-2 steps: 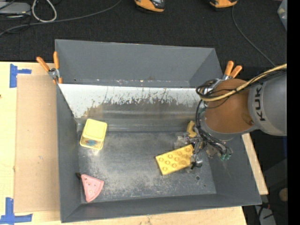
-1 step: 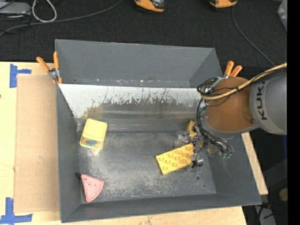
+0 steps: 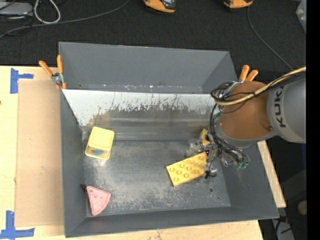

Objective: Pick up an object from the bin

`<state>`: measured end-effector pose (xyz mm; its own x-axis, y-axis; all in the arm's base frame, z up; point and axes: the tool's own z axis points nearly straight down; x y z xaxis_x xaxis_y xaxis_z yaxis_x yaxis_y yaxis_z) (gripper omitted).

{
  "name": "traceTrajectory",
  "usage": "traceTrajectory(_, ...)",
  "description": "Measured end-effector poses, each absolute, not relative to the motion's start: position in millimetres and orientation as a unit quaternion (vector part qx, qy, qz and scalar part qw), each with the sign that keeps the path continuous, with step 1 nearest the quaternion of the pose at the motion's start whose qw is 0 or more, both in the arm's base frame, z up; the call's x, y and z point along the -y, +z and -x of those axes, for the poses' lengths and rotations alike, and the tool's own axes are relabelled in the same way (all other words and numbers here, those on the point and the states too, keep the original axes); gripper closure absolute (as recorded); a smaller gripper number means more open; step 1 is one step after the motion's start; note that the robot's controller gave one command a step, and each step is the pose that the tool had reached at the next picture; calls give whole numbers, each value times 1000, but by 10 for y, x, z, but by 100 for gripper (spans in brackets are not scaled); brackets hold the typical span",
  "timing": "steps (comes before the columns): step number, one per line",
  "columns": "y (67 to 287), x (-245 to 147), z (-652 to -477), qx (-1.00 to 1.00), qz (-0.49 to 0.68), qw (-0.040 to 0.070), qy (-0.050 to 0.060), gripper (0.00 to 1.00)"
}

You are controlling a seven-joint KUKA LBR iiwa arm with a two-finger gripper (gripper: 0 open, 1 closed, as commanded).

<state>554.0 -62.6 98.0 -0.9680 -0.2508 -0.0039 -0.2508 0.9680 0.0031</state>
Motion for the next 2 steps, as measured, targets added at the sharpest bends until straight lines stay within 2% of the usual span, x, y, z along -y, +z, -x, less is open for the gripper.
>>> traceTrajectory(1,1231,617,-5508,-992,126,-4,3,100)
traceTrajectory(2,1597,613,-5529,-992,126,-1,3,100)
